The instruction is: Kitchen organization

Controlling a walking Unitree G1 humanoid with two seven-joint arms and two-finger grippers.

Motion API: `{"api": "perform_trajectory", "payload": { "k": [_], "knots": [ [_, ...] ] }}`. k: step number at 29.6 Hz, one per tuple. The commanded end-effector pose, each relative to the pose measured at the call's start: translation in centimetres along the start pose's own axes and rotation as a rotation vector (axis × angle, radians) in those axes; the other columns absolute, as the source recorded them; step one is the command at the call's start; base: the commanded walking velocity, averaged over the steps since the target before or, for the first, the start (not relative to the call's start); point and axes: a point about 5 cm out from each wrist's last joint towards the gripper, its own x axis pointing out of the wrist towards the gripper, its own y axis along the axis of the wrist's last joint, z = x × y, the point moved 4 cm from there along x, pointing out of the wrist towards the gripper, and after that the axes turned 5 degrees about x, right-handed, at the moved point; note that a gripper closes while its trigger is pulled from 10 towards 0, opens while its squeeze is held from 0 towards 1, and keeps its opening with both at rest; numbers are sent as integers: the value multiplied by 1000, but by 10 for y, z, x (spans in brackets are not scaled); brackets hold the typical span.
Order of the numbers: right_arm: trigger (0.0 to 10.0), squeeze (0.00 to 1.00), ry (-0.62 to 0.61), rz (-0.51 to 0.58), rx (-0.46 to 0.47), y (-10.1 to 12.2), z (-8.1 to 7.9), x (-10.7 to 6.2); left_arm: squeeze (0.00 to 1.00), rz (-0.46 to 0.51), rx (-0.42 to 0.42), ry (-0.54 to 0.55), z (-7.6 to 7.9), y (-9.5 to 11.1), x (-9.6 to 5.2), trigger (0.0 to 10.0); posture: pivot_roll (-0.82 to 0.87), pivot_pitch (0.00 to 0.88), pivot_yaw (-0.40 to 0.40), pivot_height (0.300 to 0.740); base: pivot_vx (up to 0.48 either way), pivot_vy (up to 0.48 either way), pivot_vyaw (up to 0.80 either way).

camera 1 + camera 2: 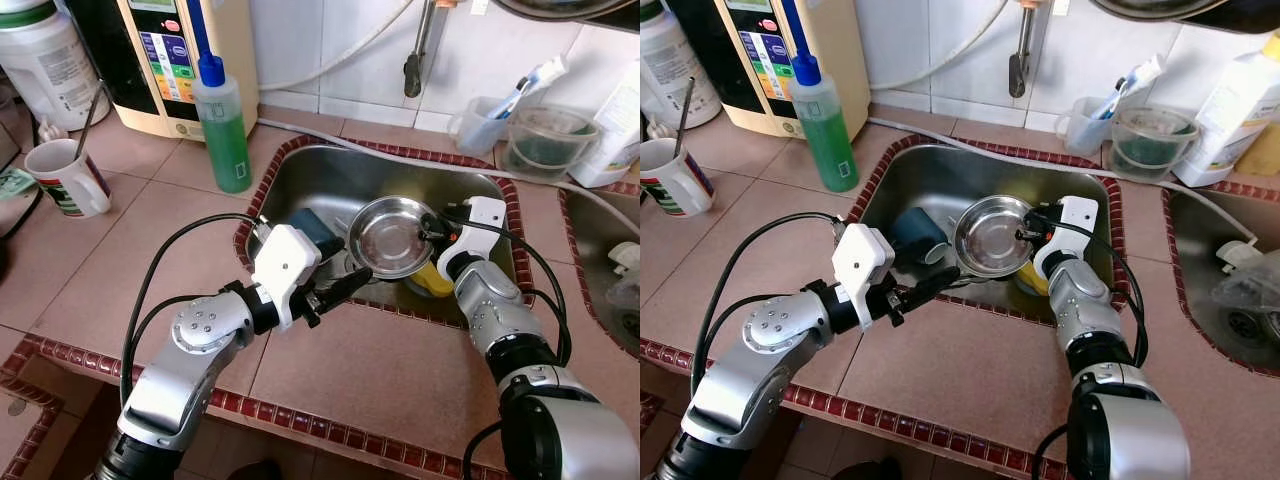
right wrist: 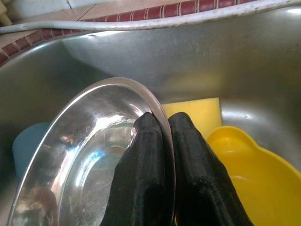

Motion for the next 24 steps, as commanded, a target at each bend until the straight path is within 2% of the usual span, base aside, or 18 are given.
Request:
{"api": "perform_trajectory", "payload": {
  "k": [1, 2, 3, 24],
  "knots": [
    [10000, 0, -1, 6, 3, 3, 2, 1, 0, -2, 12, -18, 4, 2, -2, 10000, 142, 177, -5, 740, 0, 0, 0],
    [10000, 129, -1, -1, 10, 2, 2, 1, 0, -2, 9, -17, 4, 2, -2, 10000, 142, 176, -5, 740, 0, 0, 0],
    [10000, 1000, 2, -2, 20, 1, 2, 1, 0, 1, 7, -18, 4, 2, -2, 10000, 142, 176, -6, 740, 0, 0, 0],
    [10000, 1000, 28, 8, 25, 2, -3, 3, 0, -2, 23, 4, -4, 3, -2, 10000, 148, 144, -13, 740, 0, 0, 0]
  ]
}}
